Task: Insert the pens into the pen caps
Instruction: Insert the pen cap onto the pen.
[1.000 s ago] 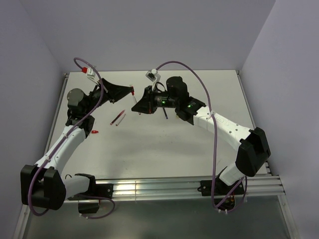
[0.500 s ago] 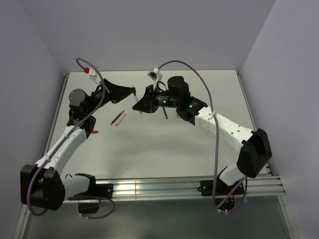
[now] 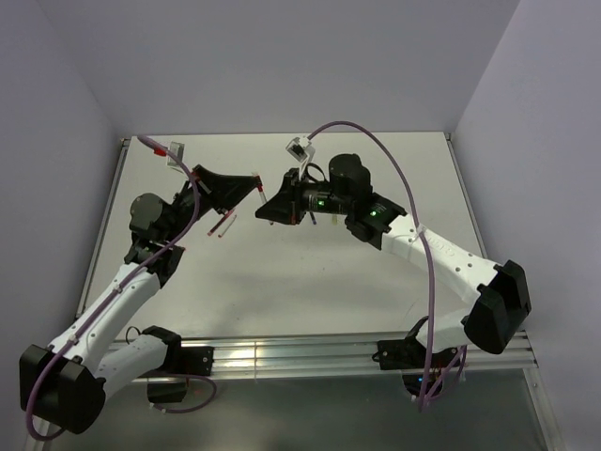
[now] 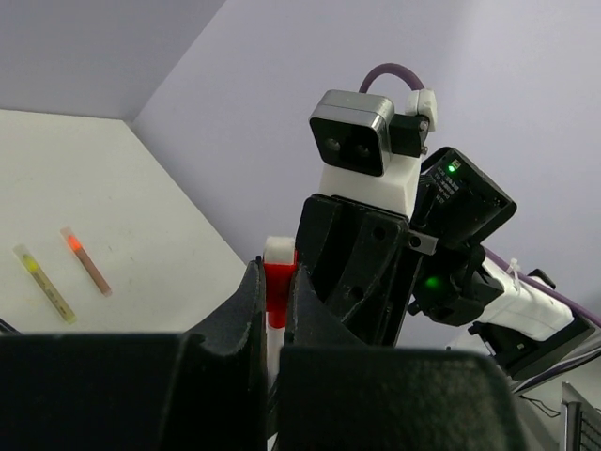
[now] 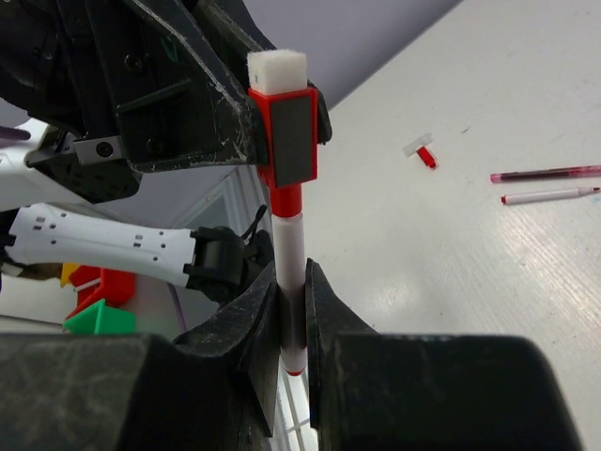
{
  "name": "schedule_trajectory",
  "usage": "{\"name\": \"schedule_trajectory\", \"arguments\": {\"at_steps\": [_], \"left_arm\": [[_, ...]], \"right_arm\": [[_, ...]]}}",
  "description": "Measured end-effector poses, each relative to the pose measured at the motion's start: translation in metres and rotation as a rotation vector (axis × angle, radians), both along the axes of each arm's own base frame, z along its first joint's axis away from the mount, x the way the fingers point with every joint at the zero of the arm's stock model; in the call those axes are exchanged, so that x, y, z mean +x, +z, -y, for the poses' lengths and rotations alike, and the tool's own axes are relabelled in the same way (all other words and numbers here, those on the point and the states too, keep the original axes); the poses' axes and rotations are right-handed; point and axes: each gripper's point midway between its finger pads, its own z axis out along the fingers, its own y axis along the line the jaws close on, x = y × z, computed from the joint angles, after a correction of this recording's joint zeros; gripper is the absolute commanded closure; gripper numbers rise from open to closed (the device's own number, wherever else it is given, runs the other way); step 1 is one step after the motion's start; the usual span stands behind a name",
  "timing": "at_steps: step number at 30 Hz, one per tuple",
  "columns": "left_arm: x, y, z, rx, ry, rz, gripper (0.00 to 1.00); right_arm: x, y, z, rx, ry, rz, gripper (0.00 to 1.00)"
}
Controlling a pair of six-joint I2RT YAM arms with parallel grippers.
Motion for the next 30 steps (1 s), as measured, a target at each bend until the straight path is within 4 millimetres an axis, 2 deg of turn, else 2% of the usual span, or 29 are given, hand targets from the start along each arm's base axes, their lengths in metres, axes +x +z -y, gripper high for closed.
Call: {"name": "schedule_trajectory", "arguments": {"at_steps": [9,16,30], "left_arm": [[-0.021,-0.001,0.011,0.030,-0.010,0.080,1.00],[-0.041,0.009,0.014,0.019,-0.011,0.178,1.00],[-0.050,0.014,0.023,-0.005,0.008,0.254,1.00]], "right_arm": [[-0.017,-0.002,0.009,-0.001,0.041,0.028,1.00],[-0.032,0.006,0.012,0.014,0.094,0.073,1.00],[-0.037,0.009,0.016,0.017,0.111,0.134,1.00]]}}
